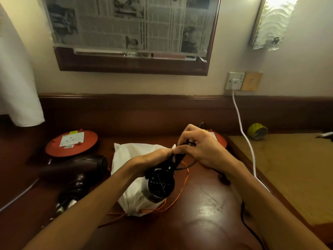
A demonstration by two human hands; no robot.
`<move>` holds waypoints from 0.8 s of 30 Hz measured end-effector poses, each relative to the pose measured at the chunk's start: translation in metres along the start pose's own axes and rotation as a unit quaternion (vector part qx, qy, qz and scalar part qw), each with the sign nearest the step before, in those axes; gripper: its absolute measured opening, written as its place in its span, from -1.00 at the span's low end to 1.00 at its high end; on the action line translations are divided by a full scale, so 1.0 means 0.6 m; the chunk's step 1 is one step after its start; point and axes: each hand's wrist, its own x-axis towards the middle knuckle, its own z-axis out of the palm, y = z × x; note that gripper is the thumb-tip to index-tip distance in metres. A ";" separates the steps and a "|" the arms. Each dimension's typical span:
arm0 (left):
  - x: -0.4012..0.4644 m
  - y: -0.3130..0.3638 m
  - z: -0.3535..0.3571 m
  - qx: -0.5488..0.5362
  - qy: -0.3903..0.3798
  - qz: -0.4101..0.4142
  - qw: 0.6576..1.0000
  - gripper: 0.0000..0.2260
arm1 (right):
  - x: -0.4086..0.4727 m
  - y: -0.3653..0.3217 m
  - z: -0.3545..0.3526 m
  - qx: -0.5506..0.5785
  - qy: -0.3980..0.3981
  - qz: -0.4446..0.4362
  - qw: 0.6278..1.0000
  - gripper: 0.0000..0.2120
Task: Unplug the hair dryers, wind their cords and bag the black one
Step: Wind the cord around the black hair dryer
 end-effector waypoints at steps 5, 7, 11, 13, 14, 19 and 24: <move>-0.012 -0.001 -0.012 -0.109 -0.064 -0.017 0.992 -0.34 | 0.014 -0.002 -0.009 0.123 0.078 0.013 0.989 -0.81; -0.015 0.003 -0.011 -0.145 -0.105 -0.039 0.983 -0.17 | 0.018 -0.010 -0.008 0.155 0.077 0.032 0.984 -0.76; 0.002 -0.005 -0.010 -0.216 -0.093 -0.063 0.970 0.15 | 0.022 -0.024 -0.003 0.226 0.092 0.061 0.968 -0.73; 0.004 -0.015 -0.009 -0.255 -0.070 -0.082 0.961 0.12 | 0.016 -0.021 -0.010 0.297 0.073 0.058 0.950 -0.74; 0.004 -0.026 -0.011 -0.272 -0.054 -0.091 0.956 0.05 | 0.010 -0.021 -0.014 0.324 0.045 0.052 0.944 -0.74; -0.009 -0.045 -0.012 -0.310 -0.026 -0.036 0.950 -0.70 | -0.030 -0.021 0.001 0.372 -0.128 0.034 0.919 -0.74; -0.019 -0.016 0.001 -0.174 -0.029 -0.045 0.983 -0.62 | -0.062 -0.015 -0.006 0.319 -0.132 0.030 0.938 -0.73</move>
